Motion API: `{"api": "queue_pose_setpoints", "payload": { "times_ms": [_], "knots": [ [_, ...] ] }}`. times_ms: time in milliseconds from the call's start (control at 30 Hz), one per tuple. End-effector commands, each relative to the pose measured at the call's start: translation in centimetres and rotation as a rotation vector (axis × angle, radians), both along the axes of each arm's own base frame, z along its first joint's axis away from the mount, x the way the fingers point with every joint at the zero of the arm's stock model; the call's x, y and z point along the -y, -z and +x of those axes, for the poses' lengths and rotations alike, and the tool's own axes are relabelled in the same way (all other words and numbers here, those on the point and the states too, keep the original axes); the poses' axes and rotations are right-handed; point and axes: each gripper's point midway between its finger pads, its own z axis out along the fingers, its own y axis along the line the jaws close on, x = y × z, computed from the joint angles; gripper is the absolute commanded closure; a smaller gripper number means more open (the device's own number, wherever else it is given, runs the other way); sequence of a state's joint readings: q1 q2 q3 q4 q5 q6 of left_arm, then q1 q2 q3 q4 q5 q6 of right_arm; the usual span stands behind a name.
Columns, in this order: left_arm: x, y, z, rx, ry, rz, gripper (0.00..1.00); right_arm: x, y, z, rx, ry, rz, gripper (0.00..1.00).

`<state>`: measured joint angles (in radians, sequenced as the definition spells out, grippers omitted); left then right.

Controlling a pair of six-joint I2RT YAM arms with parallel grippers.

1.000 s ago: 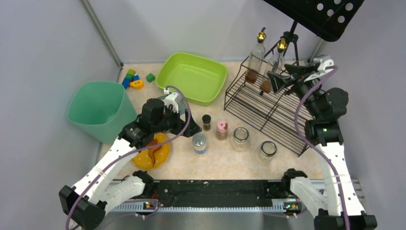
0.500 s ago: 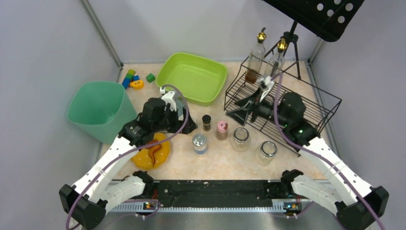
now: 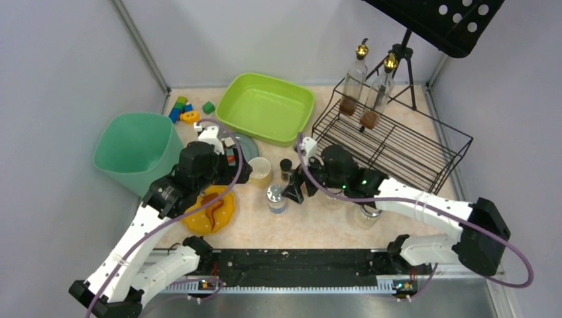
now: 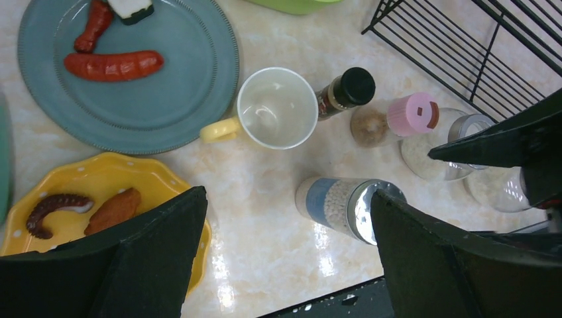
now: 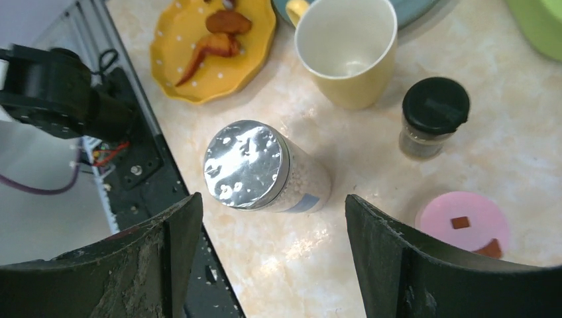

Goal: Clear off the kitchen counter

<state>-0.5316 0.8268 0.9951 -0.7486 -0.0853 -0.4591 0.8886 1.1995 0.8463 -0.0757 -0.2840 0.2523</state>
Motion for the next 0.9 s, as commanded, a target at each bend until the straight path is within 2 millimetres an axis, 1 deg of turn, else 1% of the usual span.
{"api": "queue_pose_setpoints", "payload": {
  "times_ms": [0,100,133,267,400,600,867],
  "knots": [
    [-1.5,-0.6,-0.5,0.036,-0.053,0.012,0.02,-2.3,-0.3,0.3,0.103,0.015,-0.050,0.22],
    [-1.7,-0.8,-1.0,0.060,-0.038,0.010,0.02,-3.4,-0.1,0.0,0.135,0.006,-0.045,0.22],
    [-1.7,-0.8,-1.1,0.065,-0.032,0.007,0.02,-3.7,-0.3,-0.1,0.151,-0.001,-0.029,0.22],
    [-1.3,-0.6,-1.8,0.071,0.010,-0.006,0.02,-4.2,-0.2,-0.5,0.190,-0.015,0.005,0.21],
    [-1.3,-0.1,-1.8,0.064,0.015,0.000,0.02,-4.7,0.6,-1.2,0.212,-0.041,0.012,0.20],
    [-1.1,-0.1,-1.7,0.069,0.024,-0.001,0.02,-5.1,1.5,-1.5,0.260,-0.029,0.026,0.19],
    [-0.8,0.1,-1.5,0.064,0.036,-0.003,0.02,-5.8,3.4,-2.2,0.272,-0.036,0.036,0.19]
  ]
}}
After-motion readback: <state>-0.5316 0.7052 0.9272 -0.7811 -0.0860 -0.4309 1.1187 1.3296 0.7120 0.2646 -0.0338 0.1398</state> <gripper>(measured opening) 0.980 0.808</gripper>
